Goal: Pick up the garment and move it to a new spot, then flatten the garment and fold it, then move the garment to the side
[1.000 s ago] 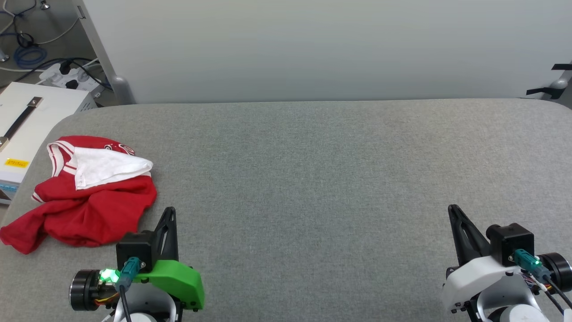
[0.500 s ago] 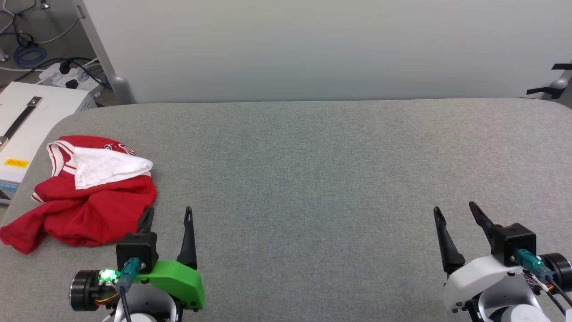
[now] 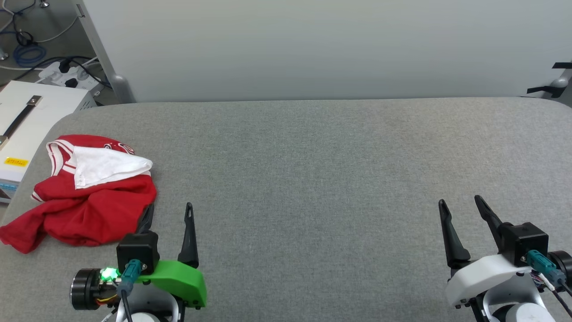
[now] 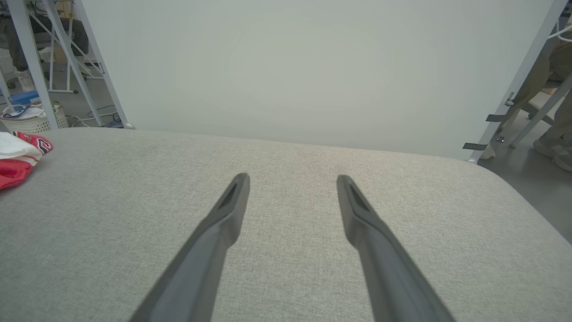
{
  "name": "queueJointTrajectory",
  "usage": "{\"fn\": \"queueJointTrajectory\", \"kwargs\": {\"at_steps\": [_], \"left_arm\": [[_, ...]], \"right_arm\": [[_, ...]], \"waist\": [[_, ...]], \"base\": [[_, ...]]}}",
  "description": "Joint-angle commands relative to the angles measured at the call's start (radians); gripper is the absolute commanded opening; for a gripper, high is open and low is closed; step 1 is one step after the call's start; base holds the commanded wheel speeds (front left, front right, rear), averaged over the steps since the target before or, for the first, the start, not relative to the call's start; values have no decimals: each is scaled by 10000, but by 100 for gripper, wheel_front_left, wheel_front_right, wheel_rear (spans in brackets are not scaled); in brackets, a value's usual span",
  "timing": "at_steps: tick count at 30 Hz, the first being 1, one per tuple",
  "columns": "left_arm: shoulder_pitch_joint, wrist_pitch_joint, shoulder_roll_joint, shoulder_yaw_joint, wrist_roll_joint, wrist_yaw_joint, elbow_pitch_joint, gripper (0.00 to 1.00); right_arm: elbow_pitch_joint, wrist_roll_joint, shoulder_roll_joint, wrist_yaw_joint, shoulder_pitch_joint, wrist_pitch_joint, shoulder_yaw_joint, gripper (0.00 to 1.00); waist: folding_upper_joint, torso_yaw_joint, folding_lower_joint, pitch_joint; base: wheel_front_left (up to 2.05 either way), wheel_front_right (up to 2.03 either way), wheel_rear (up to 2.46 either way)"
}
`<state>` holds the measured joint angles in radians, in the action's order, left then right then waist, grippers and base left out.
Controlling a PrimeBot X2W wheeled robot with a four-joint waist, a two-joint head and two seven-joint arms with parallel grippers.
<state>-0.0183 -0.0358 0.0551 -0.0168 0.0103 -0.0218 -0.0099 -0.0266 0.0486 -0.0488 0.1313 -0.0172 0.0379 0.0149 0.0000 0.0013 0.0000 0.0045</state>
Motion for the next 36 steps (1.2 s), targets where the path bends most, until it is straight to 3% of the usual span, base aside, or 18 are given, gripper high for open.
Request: {"fn": "queueJointTrajectory", "kwargs": {"at_steps": [1, 36], "left_arm": [[92, -99, -9, -14, 26, -69, -49, 100], [-5, -887, -13, -315, 95, -294, -118, 100]], "right_arm": [[-113, 117, -6, -1, -37, 104, 6, 100], [-395, 867, -9, -3, -392, 883, 24, 100]], "waist": [[0, 2, 0, 3], [0, 106, 0, 11]], "base": [[0, 0, 0], [0, 0, 0]]}}
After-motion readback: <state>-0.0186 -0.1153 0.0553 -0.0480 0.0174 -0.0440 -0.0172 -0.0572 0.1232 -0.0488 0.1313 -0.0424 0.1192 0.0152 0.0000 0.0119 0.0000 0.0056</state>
